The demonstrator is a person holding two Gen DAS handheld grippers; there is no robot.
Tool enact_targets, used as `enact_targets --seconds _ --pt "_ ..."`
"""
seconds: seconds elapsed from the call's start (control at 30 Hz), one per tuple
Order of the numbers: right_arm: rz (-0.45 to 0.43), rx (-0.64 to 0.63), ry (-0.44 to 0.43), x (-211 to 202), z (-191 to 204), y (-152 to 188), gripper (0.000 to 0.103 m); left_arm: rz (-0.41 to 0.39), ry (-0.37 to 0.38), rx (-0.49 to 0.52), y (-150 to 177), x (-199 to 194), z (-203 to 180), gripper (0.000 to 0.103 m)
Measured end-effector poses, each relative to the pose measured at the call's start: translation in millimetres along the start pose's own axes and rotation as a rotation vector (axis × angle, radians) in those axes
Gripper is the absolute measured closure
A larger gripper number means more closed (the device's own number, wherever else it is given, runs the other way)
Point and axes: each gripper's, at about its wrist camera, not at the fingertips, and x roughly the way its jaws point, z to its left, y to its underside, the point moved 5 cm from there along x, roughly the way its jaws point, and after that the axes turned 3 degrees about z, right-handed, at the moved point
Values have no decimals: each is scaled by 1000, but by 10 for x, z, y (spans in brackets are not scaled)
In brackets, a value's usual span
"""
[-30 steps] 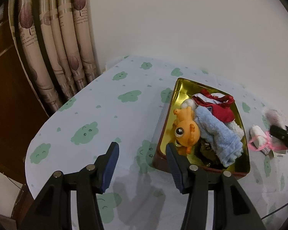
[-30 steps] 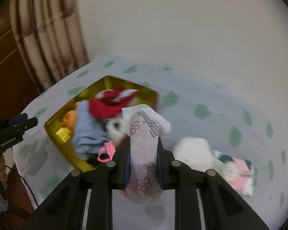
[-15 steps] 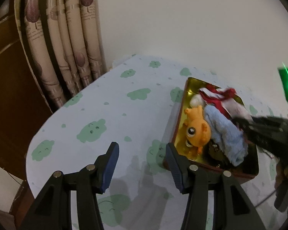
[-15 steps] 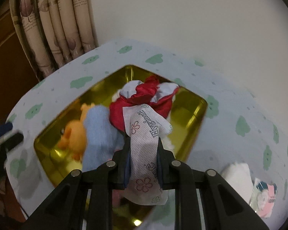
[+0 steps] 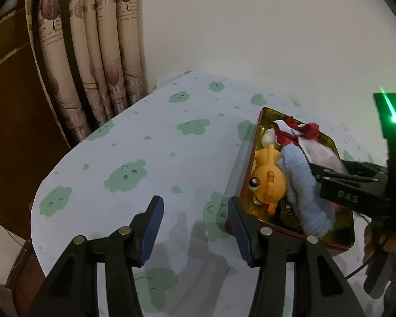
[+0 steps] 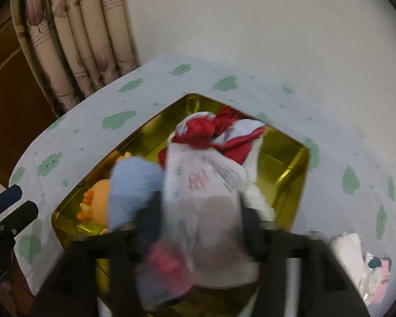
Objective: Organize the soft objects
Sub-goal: 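Carry the flower-print pad into the tin and open right gripper, then move right gripper to the pink wipes package, grasp and lift it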
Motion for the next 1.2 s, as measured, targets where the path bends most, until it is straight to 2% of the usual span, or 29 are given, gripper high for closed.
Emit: enact_targets --seconds 0.13,0.3,0.5,0.63,0.87,0.97,1.03,1.2 --pt "-28 20 -31 -264 -74 37 27 1 -11 3 -6 9 3 51" --pt "-82 31 -43 -650 -191 115 15 -4 -23 15 -1 7 -28 51" --pt "-128 137 -10 -1038 -729 374 12 -17 -31 19 2 -5 -43 51" --pt "-82 228 111 -1067 -1355 705 12 -11 -26 9 7 5 -36 51" --pt "18 453 231 -1015 -2386 1159 12 -28 -30 6 4 -23 -39 51" --pt "62 550 234 -984 -2651 1322 12 -33 -37 15 7 -33 -50 51" --pt "74 622 198 -982 -2734 1427 12 -43 -43 20 7 -50 -54 51" --pt "82 740 124 -1000 -2753 1673 12 -36 -58 38 17 -30 -79 51"
